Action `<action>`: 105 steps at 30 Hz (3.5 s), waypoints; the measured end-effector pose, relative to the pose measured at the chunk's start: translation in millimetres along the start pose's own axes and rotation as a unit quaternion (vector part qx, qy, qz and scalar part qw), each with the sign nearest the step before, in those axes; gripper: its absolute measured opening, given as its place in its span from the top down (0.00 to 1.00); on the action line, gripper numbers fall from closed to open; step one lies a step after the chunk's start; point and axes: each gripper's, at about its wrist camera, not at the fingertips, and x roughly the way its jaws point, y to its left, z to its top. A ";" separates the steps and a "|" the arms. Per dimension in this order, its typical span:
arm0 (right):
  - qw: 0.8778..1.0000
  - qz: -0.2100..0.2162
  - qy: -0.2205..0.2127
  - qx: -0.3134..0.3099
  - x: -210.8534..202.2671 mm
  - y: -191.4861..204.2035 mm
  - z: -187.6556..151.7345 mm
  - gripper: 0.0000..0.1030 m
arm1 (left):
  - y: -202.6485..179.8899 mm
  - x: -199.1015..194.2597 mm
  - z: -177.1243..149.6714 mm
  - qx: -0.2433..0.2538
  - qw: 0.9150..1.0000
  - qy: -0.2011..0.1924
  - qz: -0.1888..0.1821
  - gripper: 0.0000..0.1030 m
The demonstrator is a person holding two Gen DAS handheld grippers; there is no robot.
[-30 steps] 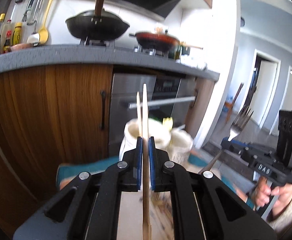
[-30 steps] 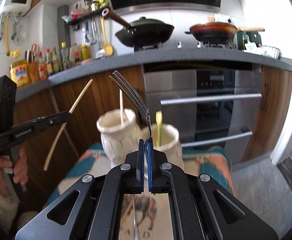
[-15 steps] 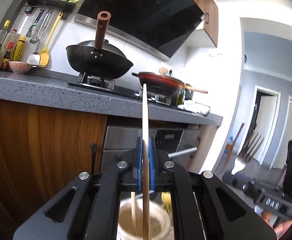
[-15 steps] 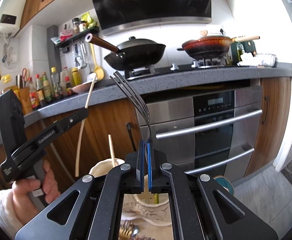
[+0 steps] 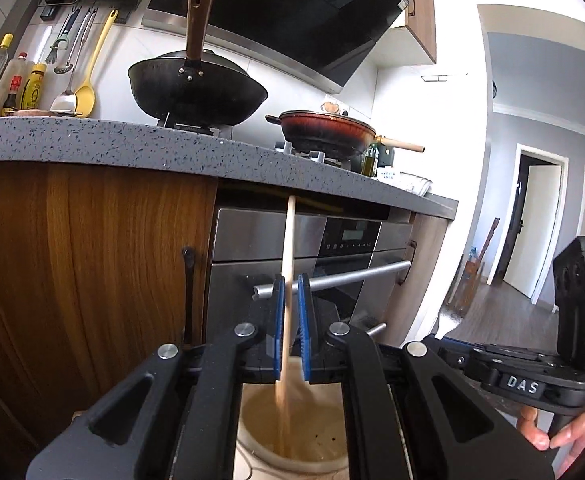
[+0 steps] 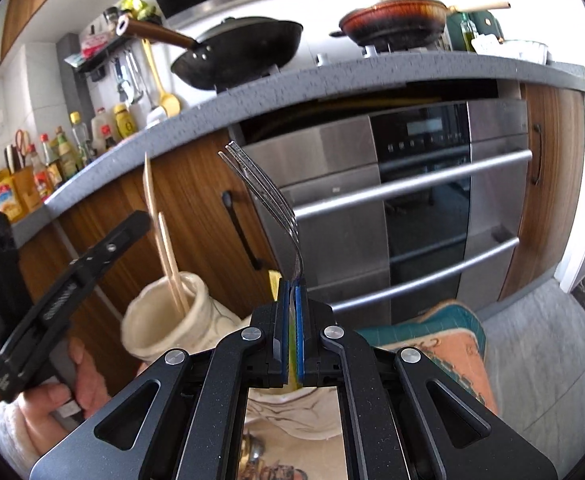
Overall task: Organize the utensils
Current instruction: 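Drop chopstick into larger holder cup with left tool while right drops fork into smaller cup, then withdraw both open tools from the holder back over the utensil pile, then grasp a wooden chopstick with left tool while right tool grasps a gold fork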
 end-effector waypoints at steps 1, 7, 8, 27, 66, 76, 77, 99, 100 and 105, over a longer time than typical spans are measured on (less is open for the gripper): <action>1.000 -0.002 0.005 0.001 3.0 -0.8 -2.1 0.96 | -0.3 -1.6 -1.5 0.007 1.000 0.001 0.004 0.94; 0.999 -0.002 0.032 0.006 16.9 -3.3 -9.5 0.96 | 6.0 -12.4 -5.9 0.013 1.000 0.013 0.008 0.87; 0.999 -0.003 0.036 0.007 19.2 -3.3 -10.8 0.96 | 7.2 -14.4 -6.4 0.012 1.000 0.013 0.009 0.82; 0.999 -0.022 0.046 0.014 26.4 -7.9 -14.5 0.86 | 17.0 -44.1 -16.5 0.032 0.998 0.036 0.038 0.58; 0.996 -0.061 0.061 -0.031 -89.1 3.9 -102.2 0.08 | 10.6 -112.7 -87.4 0.040 0.979 0.180 0.080 0.06; 0.993 -0.063 0.095 -0.042 -84.9 4.0 -131.0 0.08 | -1.7 -105.2 -127.6 0.053 0.963 0.253 0.071 0.06; 0.992 -0.062 0.097 -0.044 -84.5 4.6 -132.8 0.08 | -5.0 -103.2 -131.6 0.059 0.961 0.263 0.068 0.06; 0.989 -0.051 0.123 -0.057 -74.3 3.2 -145.5 0.07 | -39.3 -67.8 -164.7 0.110 0.916 0.384 0.032 0.70; 0.989 -0.051 0.124 -0.057 -74.3 3.9 -145.6 0.07 | -41.0 -65.9 -164.8 0.110 0.914 0.388 0.030 0.74; 0.989 -0.043 0.128 -0.064 -71.1 11.3 -145.9 0.07 | -45.6 -57.9 -163.4 0.111 0.907 0.406 0.029 0.81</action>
